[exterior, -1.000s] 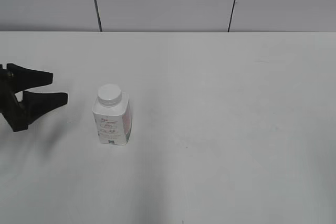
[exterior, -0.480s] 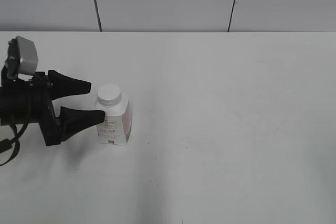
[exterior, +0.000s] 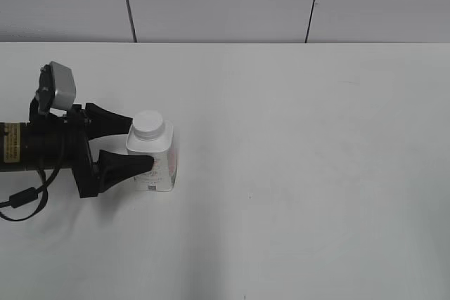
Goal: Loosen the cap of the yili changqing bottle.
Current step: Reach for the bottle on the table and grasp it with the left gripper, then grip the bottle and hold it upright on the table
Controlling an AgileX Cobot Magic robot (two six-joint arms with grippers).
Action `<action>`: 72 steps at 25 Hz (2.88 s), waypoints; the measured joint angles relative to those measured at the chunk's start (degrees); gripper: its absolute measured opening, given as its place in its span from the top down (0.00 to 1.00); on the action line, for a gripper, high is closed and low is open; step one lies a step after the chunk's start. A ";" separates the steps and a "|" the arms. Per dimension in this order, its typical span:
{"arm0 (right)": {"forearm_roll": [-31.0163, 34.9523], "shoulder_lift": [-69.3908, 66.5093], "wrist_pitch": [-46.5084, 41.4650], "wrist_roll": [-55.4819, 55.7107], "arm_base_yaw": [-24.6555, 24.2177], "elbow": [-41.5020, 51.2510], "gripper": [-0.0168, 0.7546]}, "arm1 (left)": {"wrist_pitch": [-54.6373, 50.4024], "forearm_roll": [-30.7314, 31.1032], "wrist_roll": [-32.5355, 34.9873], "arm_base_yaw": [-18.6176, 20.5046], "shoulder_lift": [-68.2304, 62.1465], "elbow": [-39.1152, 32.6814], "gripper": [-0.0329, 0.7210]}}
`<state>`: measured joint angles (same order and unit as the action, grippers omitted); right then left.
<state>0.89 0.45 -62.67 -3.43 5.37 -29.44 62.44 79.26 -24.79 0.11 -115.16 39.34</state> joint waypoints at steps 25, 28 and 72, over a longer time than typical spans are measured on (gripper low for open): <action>0.00 0.00 0.00 0.00 0.00 0.00 0.22 | 1.92 0.45 0.19 0.00 -2.33 0.29 0.40; 0.00 0.00 0.00 0.00 0.00 0.00 0.22 | 1.92 0.45 0.19 0.00 -2.33 0.29 0.40; 1.14 -28.58 -1.30 0.02 0.00 -12.08 0.22 | 4.11 -4.52 7.51 -11.34 -2.70 0.29 0.41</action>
<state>2.03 -28.14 -63.97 -3.42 5.37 -41.52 66.55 74.74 -17.29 -11.23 -117.86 39.63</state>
